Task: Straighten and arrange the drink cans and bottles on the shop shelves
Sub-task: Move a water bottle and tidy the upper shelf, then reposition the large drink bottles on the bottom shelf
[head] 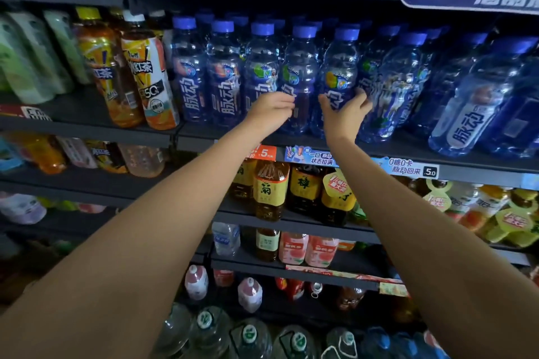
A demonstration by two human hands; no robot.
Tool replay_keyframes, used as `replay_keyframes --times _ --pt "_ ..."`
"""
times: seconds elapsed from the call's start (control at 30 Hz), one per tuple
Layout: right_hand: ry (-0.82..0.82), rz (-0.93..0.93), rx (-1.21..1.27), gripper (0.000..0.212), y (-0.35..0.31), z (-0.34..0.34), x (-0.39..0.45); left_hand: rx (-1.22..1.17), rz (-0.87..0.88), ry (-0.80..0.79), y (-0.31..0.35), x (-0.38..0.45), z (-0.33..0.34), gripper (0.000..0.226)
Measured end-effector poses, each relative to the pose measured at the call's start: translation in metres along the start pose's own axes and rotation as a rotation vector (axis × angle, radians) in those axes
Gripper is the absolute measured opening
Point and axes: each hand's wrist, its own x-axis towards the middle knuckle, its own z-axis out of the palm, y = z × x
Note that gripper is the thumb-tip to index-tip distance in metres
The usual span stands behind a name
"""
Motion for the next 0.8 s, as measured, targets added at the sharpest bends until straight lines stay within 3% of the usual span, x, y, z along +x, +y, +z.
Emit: replay_keyframes --times 0.1,0.17,0.37,0.47,0.57,0.63,0.8 --pt "0.149 -0.282 -0.017 0.031 0.011 -0.004 -0.03 0.18 0.185 0.213 -0.024 -0.021 0.005 0.028" --pt "0.127 -0.444 -0.054 0.024 0.017 -0.004 -0.05 0.286 0.267 0.262 -0.043 -0.036 0.007 0.023" --pt "-0.286 -0.738 -0.222 0.031 0.061 0.016 -0.131 0.541 0.322 0.236 -0.109 -0.082 0.011 0.022" --pt "-0.669 -0.621 -0.539 0.031 0.105 0.038 -0.156 0.541 0.214 0.159 -0.137 -0.099 -0.003 0.027" --pt "-0.992 -0.253 -0.693 0.048 0.124 0.053 -0.173 0.529 0.039 0.156 -0.163 -0.107 -0.025 0.031" --pt "-1.05 -0.142 -0.696 0.048 0.126 0.062 -0.186 0.534 -0.098 0.148 -0.183 -0.111 -0.038 0.033" --pt "-1.11 -0.065 -0.606 0.046 0.138 0.094 -0.22 0.517 -0.335 0.117 -0.254 -0.12 -0.044 0.033"
